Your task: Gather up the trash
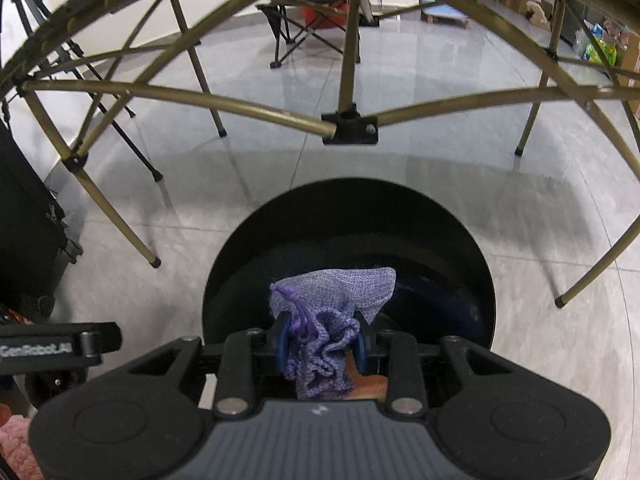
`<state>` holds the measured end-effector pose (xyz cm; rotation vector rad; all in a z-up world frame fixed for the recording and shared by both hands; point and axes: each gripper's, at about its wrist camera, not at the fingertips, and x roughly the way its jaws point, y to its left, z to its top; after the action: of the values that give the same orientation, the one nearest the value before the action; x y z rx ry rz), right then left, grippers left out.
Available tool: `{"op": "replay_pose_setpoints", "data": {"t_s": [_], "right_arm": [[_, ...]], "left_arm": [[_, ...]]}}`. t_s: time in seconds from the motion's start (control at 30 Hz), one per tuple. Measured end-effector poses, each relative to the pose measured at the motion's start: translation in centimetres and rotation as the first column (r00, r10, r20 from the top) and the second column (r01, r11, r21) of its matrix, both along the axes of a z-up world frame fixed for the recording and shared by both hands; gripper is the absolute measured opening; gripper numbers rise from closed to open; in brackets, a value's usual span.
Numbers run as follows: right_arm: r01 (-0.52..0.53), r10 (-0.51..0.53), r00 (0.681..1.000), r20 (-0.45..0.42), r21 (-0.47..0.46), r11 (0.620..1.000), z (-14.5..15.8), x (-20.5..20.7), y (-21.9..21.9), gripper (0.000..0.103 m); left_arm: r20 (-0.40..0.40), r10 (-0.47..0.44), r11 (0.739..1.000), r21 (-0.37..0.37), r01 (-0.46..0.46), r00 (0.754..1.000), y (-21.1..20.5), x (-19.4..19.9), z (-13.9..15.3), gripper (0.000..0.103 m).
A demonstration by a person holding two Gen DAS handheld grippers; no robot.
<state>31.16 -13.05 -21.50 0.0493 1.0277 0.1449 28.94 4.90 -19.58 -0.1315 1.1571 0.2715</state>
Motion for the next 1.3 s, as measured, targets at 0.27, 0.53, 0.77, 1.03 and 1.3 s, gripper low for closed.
{"op": "replay_pose_setpoints", "data": {"t_s": [0.27,0.53,0.77,1.03,1.3], "right_arm": [[0.017,-0.018,0.998,-0.054,-0.018,1.0,-1.1,0.4,-0.1,0.076],[0.006,-0.008,0.996,-0.093,-0.031,1.0,-1.7,0.5,-0.2,0.103],[-0.009,0.008,0.998,-0.068,-0.025,1.0,-0.8,-0.1,-0.8,0.103],[0.01,-0.01,1.0,0.003,-0.007,1.0,2.7,-2.7,-2.7,0.103],[0.011,-0.012,0.996,0.086,0.018,1.0,8.1,-8.3,-4.5,0.103]], "left_arm": [[0.005,-0.004,1.0,0.0,0.004,1.0,0.1,-0.1,0.0,0.103],[0.009,-0.004,1.0,0.002,0.004,1.0,0.1,-0.2,0.0,0.103],[0.052,-0.035,0.999,-0.001,0.035,0.998,-0.3,-0.7,1.2,0.103],[0.172,-0.095,0.995,-0.005,0.098,0.981,-1.2,-3.5,5.4,0.103],[0.278,-0.213,0.977,0.043,0.209,0.937,-3.0,-8.7,10.8,0.103]]}}
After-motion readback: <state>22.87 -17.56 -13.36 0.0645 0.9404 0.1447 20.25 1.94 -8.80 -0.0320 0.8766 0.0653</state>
